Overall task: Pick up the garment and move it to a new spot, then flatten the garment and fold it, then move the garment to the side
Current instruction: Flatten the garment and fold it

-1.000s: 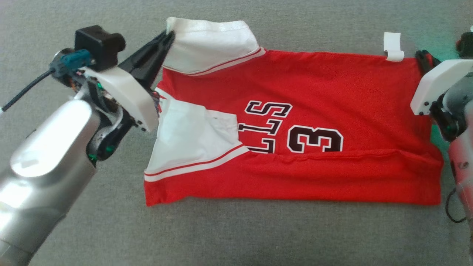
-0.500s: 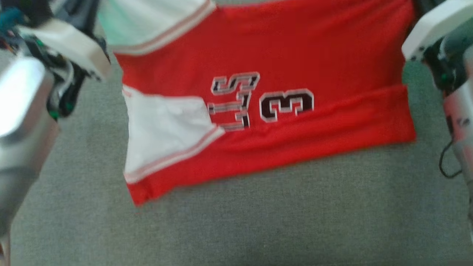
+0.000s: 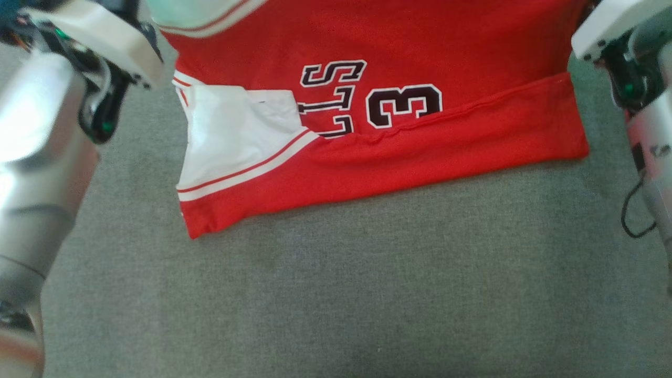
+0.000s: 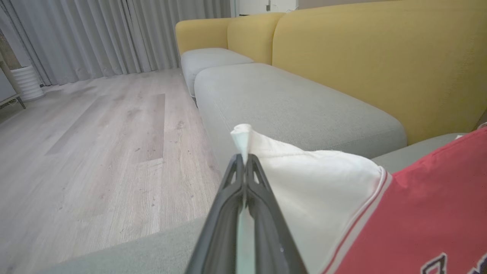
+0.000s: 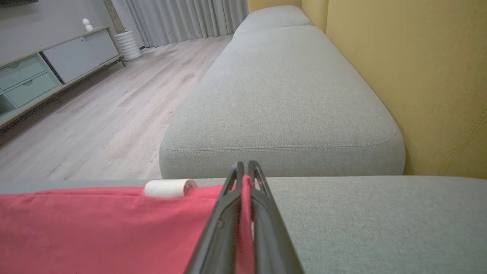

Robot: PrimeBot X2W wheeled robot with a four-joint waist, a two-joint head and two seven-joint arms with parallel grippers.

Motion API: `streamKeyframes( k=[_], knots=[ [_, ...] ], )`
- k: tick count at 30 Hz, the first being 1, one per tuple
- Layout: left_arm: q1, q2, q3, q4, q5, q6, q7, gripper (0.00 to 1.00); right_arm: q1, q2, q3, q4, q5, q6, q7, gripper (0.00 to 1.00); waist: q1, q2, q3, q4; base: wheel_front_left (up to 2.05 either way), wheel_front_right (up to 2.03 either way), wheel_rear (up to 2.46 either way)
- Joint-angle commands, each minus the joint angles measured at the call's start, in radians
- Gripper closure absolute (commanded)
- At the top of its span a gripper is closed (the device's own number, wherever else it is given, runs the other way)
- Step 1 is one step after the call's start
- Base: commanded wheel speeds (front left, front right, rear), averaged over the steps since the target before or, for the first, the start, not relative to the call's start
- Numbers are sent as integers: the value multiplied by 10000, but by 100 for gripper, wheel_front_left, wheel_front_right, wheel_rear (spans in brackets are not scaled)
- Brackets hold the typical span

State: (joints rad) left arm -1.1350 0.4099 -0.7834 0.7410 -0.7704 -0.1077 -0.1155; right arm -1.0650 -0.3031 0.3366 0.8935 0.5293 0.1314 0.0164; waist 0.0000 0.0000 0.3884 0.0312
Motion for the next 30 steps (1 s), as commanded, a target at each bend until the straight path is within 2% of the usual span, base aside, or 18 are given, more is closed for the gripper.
streamKeyframes(
  k=[1, 4, 7, 15, 22, 30],
  knots=[
    [-173, 386, 223, -171, -87, -73, 48, 100, 197, -111, 128, -218, 182, -7, -66, 100, 0, 0, -135, 86, 0, 0, 0],
    [338, 333, 88, -386, -823, -190, 618, 100, 515, -370, 457, -203, 578, -7, 37, 100, 0, 0, -367, 182, 0, 0, 0],
    [799, 650, -253, -979, -1265, -221, 1145, 100, 866, -657, 834, -290, 992, -7, 183, 100, 0, 0, -612, 266, 0, 0, 0],
    [2297, 2223, -1026, -3762, -2983, -228, 2714, 100, 2079, -1622, 2200, -878, 2327, -7, 1250, 100, 0, 0, -1308, 392, 0, 0, 0],
    [3098, 3500, -1653, -5535, -3761, -229, 4070, 100, 2731, -2458, 3338, -1445, 3156, -7, 2399, 100, 0, 0, -1573, 414, 0, 0, 0],
    [3467, 3915, -1982, -6156, -4081, -216, 4791, 100, 2871, -3004, 4093, -1791, 3730, -7, 3250, 100, 0, 0, -1708, 365, 0, 0, 0]
  ],
)
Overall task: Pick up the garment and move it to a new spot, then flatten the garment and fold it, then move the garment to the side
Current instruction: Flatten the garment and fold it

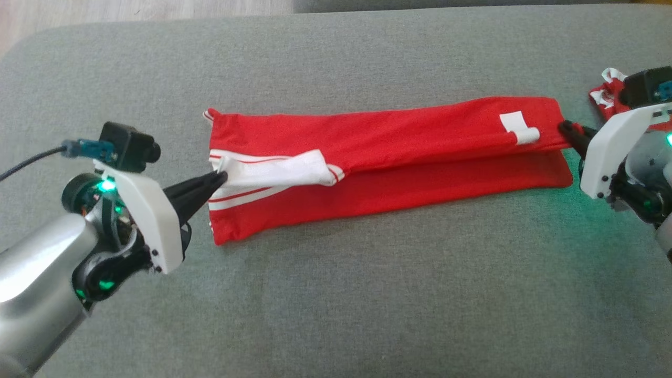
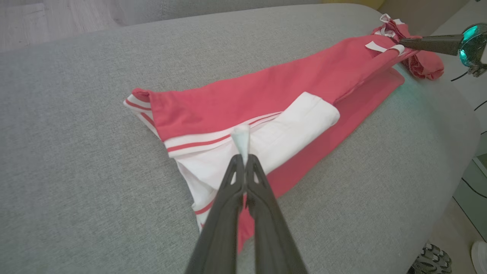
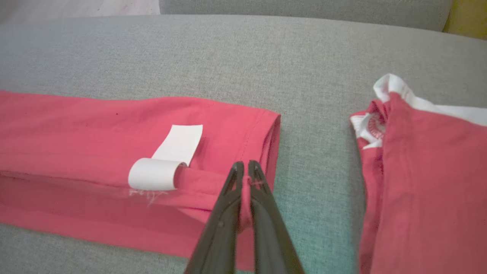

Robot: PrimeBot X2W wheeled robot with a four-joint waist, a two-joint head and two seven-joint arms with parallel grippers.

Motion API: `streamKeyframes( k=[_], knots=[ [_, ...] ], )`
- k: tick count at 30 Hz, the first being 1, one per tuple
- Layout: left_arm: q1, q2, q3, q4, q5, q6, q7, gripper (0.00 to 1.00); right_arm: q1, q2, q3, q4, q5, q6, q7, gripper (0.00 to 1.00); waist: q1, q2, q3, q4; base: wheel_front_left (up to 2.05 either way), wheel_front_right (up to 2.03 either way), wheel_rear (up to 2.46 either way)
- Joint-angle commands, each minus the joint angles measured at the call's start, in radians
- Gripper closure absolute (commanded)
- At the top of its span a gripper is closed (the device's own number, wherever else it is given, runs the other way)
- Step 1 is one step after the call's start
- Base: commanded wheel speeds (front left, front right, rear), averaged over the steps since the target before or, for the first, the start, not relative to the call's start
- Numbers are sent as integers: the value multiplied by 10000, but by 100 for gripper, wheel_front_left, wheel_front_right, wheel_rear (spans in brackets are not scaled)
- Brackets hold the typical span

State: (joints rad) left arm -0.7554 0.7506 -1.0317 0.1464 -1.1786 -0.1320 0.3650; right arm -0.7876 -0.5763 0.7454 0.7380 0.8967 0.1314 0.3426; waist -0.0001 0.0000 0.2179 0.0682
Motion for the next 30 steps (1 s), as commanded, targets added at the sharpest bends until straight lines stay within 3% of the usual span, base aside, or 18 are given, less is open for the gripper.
streamKeyframes(
  k=[1, 10, 11, 12, 13, 20, 24, 30],
  knots=[
    [-310, 530, 476, -241, 22, 59, 13, 100, 117, -325, 105, -299, 148, -7, 105, 100, 1, 0, -12, -15, 0, 0, 0],
    [-104, 458, 13, -291, 354, 143, 277, 100, 271, -660, 661, -610, 880, -7, 837, 97, 1, 0, 5, -132, 0, 0, 0],
    [-73, 446, -79, -293, 454, 142, 298, 78, 291, -665, 672, -551, 954, -7, 911, 9, 1, 0, 2, -146, 0, 0, 0],
    [-39, 411, -123, -282, 528, 169, 255, 9, 311, -663, 706, -493, 1014, -7, 1026, 0, 1, 0, -4, -160, 0, 0, 0],
    [-6, 358, -135, -258, 587, 216, 168, 0, 308, -663, 746, -488, 1035, -7, 1071, 0, 1, 0, -16, -172, 0, 0, 0],
    [-6, -116, 530, 184, 1044, 956, -1608, 0, 105, -598, 466, -130, 1049, -7, 293, 0, 1, 0, -358, -261, 0, 0, 0],
    [40, -506, 1257, 452, 1220, 1640, -3214, 0, 17, -272, -28, -67, 896, -7, -1167, 0, 1, 0, -597, -273, 0, 0, 0],
    [600, -931, 2162, 604, 1320, 2516, -5458, 0, 92, 510, -857, -233, 250, -7, -4183, 0, 1, 0, -980, -338, 0, 0, 0]
  ],
)
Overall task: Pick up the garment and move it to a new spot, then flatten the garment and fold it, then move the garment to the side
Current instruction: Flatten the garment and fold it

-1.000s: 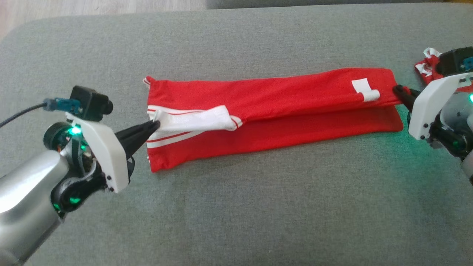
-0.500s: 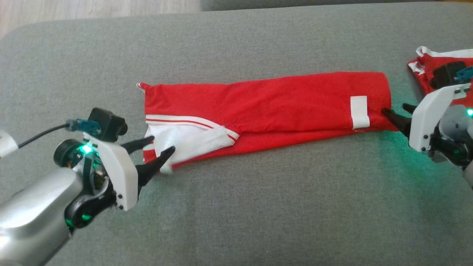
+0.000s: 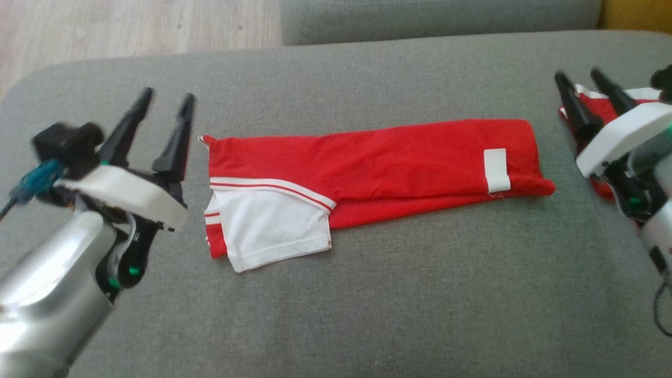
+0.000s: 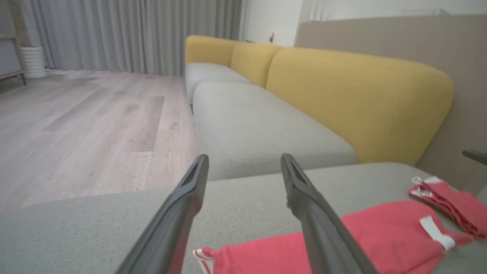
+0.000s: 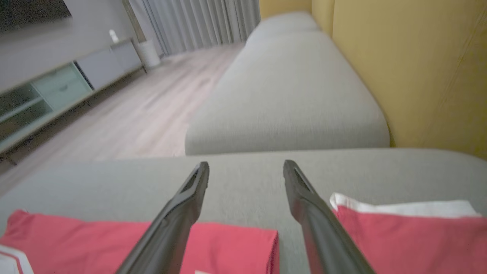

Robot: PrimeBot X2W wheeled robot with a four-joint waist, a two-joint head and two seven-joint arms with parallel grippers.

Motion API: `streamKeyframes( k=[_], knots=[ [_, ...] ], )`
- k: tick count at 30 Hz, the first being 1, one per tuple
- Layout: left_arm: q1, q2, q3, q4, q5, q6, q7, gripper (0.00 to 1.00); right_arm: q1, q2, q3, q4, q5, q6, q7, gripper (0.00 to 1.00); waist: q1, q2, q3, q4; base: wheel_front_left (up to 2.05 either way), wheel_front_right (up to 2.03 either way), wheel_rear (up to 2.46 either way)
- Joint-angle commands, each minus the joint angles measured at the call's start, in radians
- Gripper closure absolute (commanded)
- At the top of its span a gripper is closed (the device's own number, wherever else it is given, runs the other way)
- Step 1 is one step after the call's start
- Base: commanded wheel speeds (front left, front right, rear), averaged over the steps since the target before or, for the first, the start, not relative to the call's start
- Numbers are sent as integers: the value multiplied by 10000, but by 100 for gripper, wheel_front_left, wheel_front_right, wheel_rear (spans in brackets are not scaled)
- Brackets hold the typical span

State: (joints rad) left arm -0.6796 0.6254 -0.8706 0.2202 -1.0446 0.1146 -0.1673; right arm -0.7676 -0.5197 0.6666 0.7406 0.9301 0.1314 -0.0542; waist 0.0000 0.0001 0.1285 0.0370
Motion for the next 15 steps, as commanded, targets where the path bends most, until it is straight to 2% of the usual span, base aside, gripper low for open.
streamKeyframes(
  k=[1, 4, 8, 9, 11, 15],
  knots=[
    [-5, 244, 706, -145, -72, 151, -381, 0, -57, 126, -180, -280, -257, -7, -683, 0, 0, -1, -153, -42, 0, 0, 0],
    [488, 46, 1130, -258, 82, 504, -809, 0, 161, 709, -540, -338, -822, -7, -1672, 0, 0, -1, -327, -75, 0, 0, 0],
    [1330, -448, 2222, -529, 684, 950, -934, 0, 636, 1559, -1575, -523, -1807, -7, -2049, 0, 0, -1, -519, -96, 0, 0, 0],
    [1330, -448, 2222, -529, 684, 950, -934, 0, 636, 1559, -1575, -523, -1807, -7, -2049, 0, 0, -1, -519, -96, 0, 0, 0],
    [2010, -982, 3122, -724, 1180, 1160, -939, 0, 1085, 2134, -2691, -941, -2370, -7, -2067, 0, 0, -1, -610, -91, 0, 0, 0],
    [3467, -1942, 4001, -887, 2475, 1124, -941, 0, 2618, 3595, -4387, -2072, -3975, -7, -2072, 0, 0, -1, -729, -113, 0, 0, 0]
  ],
)
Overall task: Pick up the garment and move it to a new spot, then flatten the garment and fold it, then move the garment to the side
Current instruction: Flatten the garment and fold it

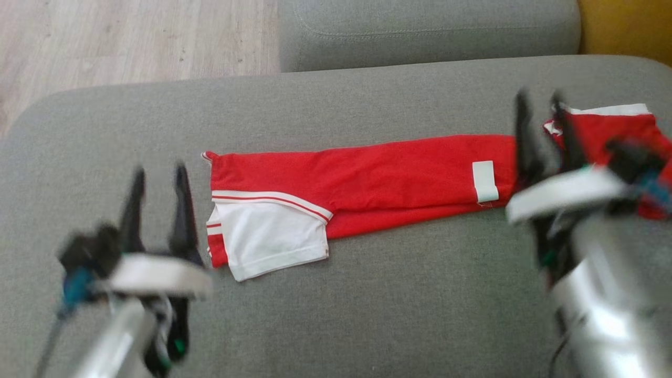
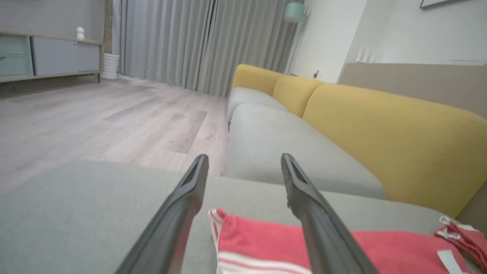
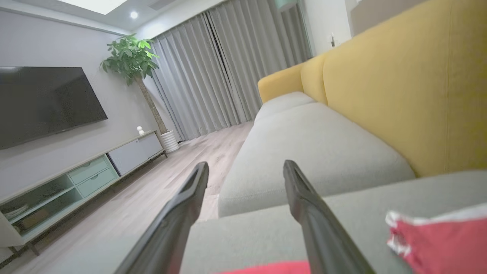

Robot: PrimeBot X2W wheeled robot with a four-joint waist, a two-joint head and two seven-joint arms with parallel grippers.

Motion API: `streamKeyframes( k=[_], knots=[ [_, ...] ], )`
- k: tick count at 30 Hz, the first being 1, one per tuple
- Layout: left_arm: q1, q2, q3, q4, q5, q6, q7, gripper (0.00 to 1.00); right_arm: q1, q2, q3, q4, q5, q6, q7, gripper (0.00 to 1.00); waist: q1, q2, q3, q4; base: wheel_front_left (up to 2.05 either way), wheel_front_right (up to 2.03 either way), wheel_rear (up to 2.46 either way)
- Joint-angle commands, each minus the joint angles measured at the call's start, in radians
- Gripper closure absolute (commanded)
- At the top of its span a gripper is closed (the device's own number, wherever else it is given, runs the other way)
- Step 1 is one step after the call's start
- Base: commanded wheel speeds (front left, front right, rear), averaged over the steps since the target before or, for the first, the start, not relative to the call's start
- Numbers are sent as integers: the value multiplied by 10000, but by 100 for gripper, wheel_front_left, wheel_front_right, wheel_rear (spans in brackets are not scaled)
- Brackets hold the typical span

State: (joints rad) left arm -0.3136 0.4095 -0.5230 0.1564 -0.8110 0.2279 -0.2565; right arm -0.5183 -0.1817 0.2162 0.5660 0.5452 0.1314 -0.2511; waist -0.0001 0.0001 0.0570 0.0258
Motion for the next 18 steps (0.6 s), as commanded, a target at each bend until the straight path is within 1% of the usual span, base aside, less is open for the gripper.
streamKeyframes(
  k=[1, 3, 5, 8, 13, 18],
  knots=[
    [95, 4, 720, -226, 453, -56, -50, 0, 498, 522, -220, -572, -503, -7, -103, 0, 1, -1, -27, -4, 0, 0, 0],
    [561, -404, 1055, -146, 995, -255, -51, 0, 1161, 885, -711, -938, -1264, -7, -104, 0, 1, -1, -51, -3, 0, 0, 0],
    [906, -755, 1347, 1, 1523, -503, -51, 0, 1706, 1122, -1202, -1135, -1640, -7, -104, 0, 1, -1, -78, 12, 0, 0, 0],
    [1232, -1210, 1730, 285, 2179, -882, -51, 0, 2256, 1256, -1372, -1296, -2164, -7, -105, 0, 1, -1, -101, 44, 0, 0, 0],
    [1400, -1832, 2380, 622, 2860, -1468, -52, 0, 2573, 1307, -1548, -1454, -2336, -7, -105, 0, 1, -1, -78, 85, 0, 0, 0],
    [1315, -2252, 2836, 841, 3424, -1941, -52, 0, 2496, 1311, -1446, -1337, -2476, -7, -106, 0, 1, -1, 77, 150, 0, 0, 0]
  ],
)
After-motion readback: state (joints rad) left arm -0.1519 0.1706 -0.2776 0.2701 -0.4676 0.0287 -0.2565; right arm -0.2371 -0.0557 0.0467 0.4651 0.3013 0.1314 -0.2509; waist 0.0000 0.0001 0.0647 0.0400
